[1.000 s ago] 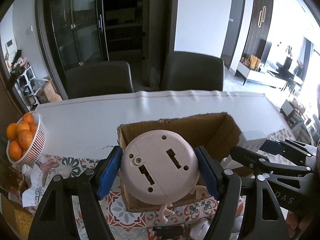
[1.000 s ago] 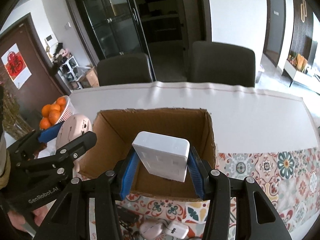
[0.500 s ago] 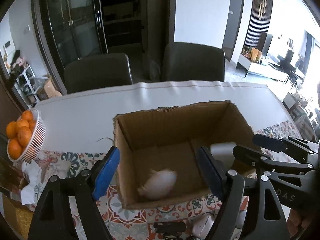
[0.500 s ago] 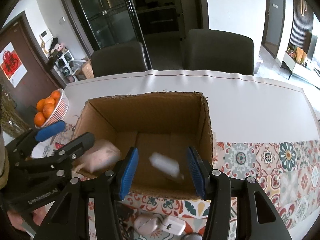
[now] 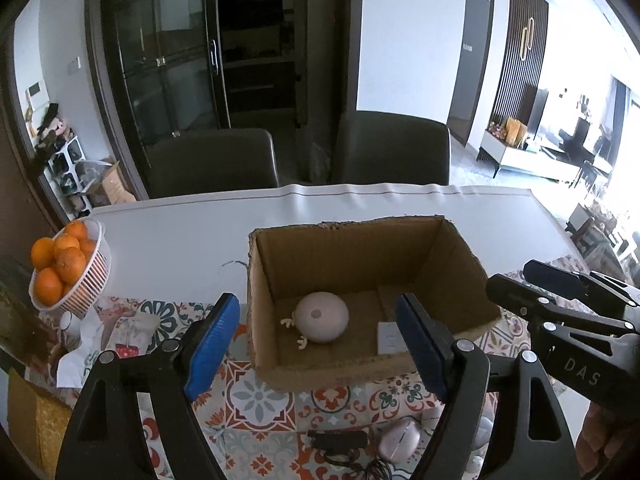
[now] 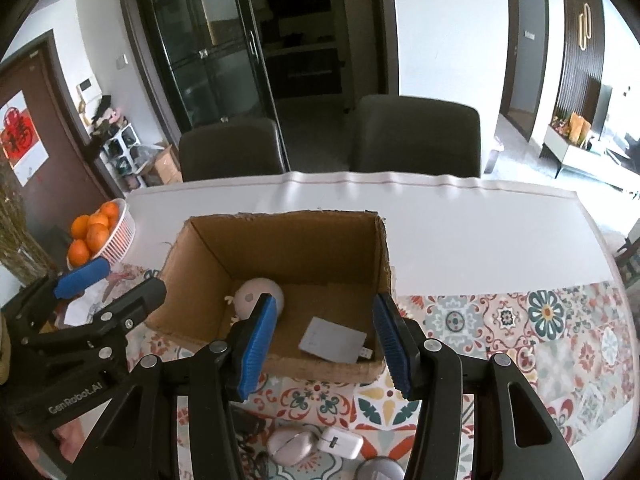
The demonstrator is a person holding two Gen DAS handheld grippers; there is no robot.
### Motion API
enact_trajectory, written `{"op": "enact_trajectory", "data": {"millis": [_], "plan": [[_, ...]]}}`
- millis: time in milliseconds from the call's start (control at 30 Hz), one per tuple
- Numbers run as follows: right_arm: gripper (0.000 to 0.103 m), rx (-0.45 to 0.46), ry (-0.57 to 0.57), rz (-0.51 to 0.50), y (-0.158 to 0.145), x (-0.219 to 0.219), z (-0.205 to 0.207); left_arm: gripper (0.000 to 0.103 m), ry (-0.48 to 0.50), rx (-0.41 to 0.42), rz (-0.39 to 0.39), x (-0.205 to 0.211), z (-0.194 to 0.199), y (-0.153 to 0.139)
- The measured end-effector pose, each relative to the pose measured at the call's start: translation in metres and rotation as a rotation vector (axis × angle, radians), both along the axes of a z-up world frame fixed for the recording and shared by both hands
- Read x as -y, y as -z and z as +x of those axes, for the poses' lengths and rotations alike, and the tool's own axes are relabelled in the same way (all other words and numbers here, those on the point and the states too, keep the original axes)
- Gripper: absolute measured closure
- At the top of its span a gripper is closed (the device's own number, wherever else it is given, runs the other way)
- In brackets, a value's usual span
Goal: Organize rigid objects
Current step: 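Withdraw both tools from the box back toward the remaining items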
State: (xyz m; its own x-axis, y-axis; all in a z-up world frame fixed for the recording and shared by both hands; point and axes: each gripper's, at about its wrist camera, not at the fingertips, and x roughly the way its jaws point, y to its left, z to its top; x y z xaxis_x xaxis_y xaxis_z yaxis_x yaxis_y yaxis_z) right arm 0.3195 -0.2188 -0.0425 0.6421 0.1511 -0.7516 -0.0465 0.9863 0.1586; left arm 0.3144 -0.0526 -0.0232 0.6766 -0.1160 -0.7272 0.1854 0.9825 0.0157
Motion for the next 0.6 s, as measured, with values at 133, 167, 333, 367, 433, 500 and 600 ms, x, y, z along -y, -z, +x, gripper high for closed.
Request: {"op": "enact_trajectory", "data": {"millis": [133,167,333,367,433,500,600], "plan": [[0.051,0.009,0.015,-0.001,-0.003,0.000,-0.011,0.022,-0.001,0.005,-0.001,-0.003,-0.013,-0.002],[0.051,0.010,0.015,0.000,-0.003,0.000,-0.013,0.021,0.000,0.004,-0.001,-0.003,-0.016,-0.002],[0.051,-0.008,0.016,0.018,0.002,0.000,-0.026,0.021,0.004,-0.001,0.002,-0.005,-0.029,0.001],[0.051,-0.012,0.018,0.022,0.003,0.000,-0.028,0.020,0.004,-0.002,0.002,-0.005,-0.032,0.002],[0.051,-0.022,0.024,0.026,0.006,0.000,-0.033,0.020,0.008,-0.007,0.002,-0.006,-0.036,0.004],[0.051,-0.030,0.028,0.032,0.009,0.001,-0.038,0.020,0.011,-0.011,0.003,-0.006,-0.040,0.006],[0.049,-0.045,0.038,0.033,0.013,0.000,-0.044,0.018,0.012,-0.016,0.006,-0.008,-0.046,0.010]]}}
